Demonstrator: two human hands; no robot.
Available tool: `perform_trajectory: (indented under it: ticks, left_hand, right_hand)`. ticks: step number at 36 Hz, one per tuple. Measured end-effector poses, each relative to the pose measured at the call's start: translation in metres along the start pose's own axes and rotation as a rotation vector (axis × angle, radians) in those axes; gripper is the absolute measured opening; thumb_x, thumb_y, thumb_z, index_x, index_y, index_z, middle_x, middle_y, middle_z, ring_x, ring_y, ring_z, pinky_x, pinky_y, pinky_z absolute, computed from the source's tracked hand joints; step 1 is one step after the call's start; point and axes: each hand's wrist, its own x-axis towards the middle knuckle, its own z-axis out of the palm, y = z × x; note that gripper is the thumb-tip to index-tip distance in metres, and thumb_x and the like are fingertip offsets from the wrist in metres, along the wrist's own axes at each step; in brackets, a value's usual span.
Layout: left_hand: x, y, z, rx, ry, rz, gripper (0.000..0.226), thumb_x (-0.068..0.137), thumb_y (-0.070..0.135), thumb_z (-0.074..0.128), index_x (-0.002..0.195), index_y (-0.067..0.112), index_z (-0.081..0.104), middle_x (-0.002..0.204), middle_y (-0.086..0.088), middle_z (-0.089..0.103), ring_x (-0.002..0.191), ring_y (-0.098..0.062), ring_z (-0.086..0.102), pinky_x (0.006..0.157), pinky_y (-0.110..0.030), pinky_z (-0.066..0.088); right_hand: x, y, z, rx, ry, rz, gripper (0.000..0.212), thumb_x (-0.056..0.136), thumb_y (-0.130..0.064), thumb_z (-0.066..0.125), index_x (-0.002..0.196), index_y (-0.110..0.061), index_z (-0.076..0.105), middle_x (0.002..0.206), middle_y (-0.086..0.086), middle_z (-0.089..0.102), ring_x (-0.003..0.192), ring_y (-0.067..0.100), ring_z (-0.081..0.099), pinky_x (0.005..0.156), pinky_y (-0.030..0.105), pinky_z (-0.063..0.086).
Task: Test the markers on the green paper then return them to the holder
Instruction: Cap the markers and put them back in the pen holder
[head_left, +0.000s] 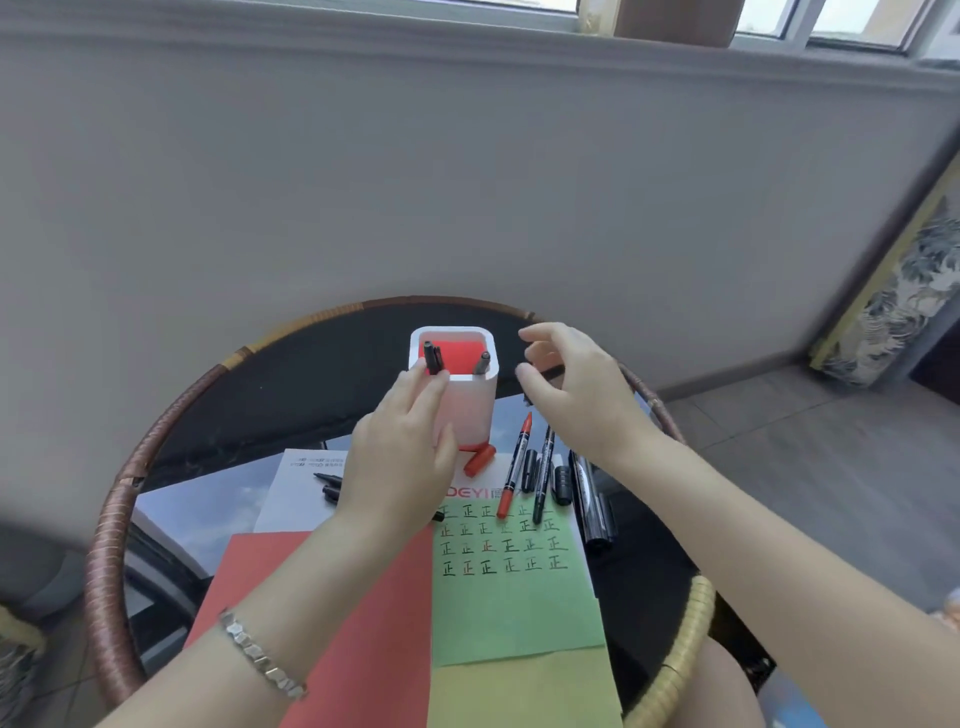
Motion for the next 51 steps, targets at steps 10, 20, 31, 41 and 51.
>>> perform_trajectory:
  ticks: [10, 20, 31, 41, 51]
  left_hand:
    - [-0.015, 0.032, 0.018, 0.033, 0.109, 0.053, 0.055, 0.075, 0.018, 0.054, 0.128, 0.014, 0.039, 0.138, -0.022, 0.035, 0.125, -0.033, 0.028, 0.103, -0.048, 0.023]
    - [-0.021, 0.076, 0.05, -0.065, -0.151, 0.247, 0.032, 0.077, 0.02, 0.059, 0.108, 0.014, 0.065, 0.116, 0.0, 0.064, 0.119, -0.021, 0.051, 0.093, -0.038, 0.039]
    - [-0.012, 0.094, 0.072, 0.224, -0.593, 0.37, 0.053, 0.085, 0.04, 0.059, 0.132, 0.021, 0.044, 0.139, 0.003, 0.045, 0.141, -0.015, 0.01, 0.111, -0.033, 0.007]
    - [-0.022, 0.09, 0.061, -0.327, -0.165, 0.219, 0.045, 0.089, 0.032, 0.056, 0.132, 0.021, 0.047, 0.104, 0.005, 0.059, 0.097, -0.009, 0.052, 0.085, -0.021, 0.039]
    - [-0.016, 0.058, 0.016, -1.146, -0.034, -0.728, 0.032, 0.1, 0.026, 0.034, 0.078, 0.008, 0.051, 0.064, -0.006, 0.057, 0.039, -0.004, 0.048, 0.042, -0.017, 0.043]
  right_hand:
    - [-0.067, 0.088, -0.05, -0.547, -0.176, 0.458, 0.033, 0.091, -0.021, 0.047, 0.123, -0.017, 0.047, 0.11, 0.006, 0.045, 0.082, 0.022, 0.049, 0.062, 0.029, 0.037]
    - [-0.082, 0.101, -0.045, -0.558, -0.261, 0.485, 0.036, 0.091, -0.021, 0.044, 0.126, -0.016, 0.036, 0.111, 0.01, 0.048, 0.091, 0.028, 0.054, 0.068, 0.032, 0.042]
    - [-0.1, 0.101, -0.061, -0.057, -0.021, 0.511, 0.029, 0.084, -0.008, 0.046, 0.111, -0.018, 0.048, 0.082, 0.001, 0.055, 0.071, 0.011, 0.051, 0.056, 0.019, 0.039]
    - [-0.108, 0.089, -0.059, 0.07, -0.024, 0.49, 0.027, 0.089, -0.006, 0.043, 0.109, -0.024, 0.048, 0.081, 0.0, 0.05, 0.066, 0.012, 0.049, 0.056, 0.016, 0.041]
    - [-0.107, 0.047, -0.038, 0.157, -0.04, 0.335, 0.019, 0.085, -0.021, 0.058, 0.089, -0.038, 0.051, 0.08, -0.007, 0.051, 0.067, 0.006, 0.045, 0.064, 0.016, 0.04]
